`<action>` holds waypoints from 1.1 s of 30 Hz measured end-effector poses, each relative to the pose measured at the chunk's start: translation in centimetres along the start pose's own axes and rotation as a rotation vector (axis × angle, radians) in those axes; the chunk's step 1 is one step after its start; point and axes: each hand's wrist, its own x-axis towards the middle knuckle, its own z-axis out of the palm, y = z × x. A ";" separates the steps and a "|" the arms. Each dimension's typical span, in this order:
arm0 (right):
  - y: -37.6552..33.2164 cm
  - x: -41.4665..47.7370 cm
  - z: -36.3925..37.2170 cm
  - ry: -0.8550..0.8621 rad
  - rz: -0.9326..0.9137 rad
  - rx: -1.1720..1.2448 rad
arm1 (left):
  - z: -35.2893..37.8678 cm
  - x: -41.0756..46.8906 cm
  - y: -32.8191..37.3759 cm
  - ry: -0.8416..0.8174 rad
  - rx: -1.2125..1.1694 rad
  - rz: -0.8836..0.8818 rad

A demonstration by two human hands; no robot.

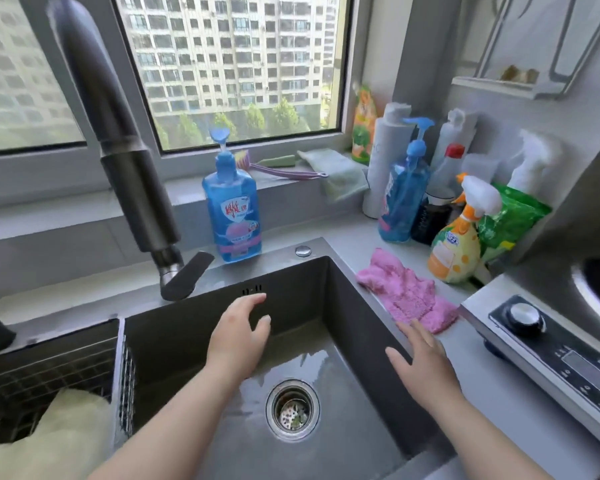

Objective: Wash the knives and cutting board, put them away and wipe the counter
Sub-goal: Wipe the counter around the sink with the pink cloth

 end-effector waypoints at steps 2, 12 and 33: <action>-0.1 1.6 -0.2 -0.006 0.002 -0.080 | 0.1 1.8 0.6 -0.017 0.007 0.006; 1.1 12.7 -0.7 -0.144 -0.138 -0.365 | -1.0 10.4 2.7 0.238 0.028 0.063; -4.2 22.9 2.3 -0.044 -0.074 -0.375 | -5.6 24.2 1.5 0.321 -0.479 0.058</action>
